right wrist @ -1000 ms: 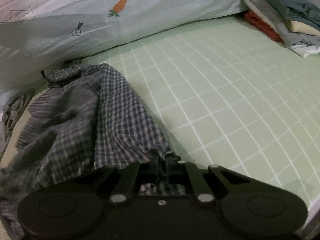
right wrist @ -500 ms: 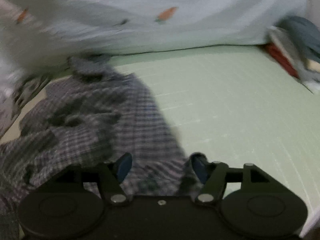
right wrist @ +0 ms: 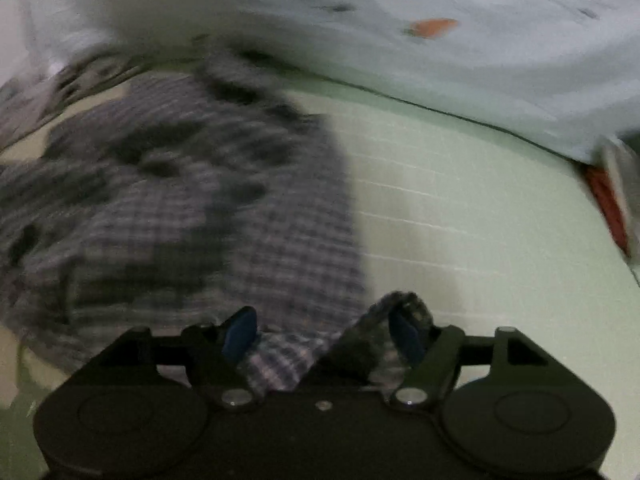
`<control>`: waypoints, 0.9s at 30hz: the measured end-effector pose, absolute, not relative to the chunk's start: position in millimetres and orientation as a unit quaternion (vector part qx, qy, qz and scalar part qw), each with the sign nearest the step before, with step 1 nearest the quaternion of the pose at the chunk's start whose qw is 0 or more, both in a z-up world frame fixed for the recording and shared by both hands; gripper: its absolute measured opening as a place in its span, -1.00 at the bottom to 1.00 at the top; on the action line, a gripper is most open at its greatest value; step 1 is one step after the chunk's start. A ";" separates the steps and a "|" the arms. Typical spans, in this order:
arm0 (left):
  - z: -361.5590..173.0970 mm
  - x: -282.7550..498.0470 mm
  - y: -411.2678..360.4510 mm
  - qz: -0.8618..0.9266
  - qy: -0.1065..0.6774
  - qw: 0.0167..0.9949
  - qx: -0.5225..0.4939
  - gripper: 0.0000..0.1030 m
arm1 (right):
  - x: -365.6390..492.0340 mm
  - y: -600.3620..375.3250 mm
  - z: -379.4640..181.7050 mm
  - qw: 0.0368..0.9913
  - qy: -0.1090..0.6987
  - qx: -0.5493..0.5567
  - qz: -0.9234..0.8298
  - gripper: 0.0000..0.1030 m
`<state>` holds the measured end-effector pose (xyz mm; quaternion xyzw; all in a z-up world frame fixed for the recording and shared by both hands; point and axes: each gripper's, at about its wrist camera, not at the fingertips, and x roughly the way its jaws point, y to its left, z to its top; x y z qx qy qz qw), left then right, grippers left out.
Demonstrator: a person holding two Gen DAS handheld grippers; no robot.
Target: Fold clothes
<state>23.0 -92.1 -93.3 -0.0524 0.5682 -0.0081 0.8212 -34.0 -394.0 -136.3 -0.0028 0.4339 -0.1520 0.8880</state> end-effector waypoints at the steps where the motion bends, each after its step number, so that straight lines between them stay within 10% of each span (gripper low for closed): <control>1: -94.0 21.0 -92.9 -0.004 0.570 0.820 -0.054 0.30 | -39.4 -408.5 -134.5 0.885 0.431 0.017 -0.174 0.45; 10: -101.4 16.8 -101.7 0.002 0.582 0.811 -0.062 0.31 | -92.0 -500.7 -115.9 0.850 0.408 0.180 -0.279 0.54; 27: -102.9 14.0 -147.1 -0.013 0.586 0.807 -0.072 0.31 | -29.2 -456.6 -145.6 0.890 0.451 0.040 -0.063 0.65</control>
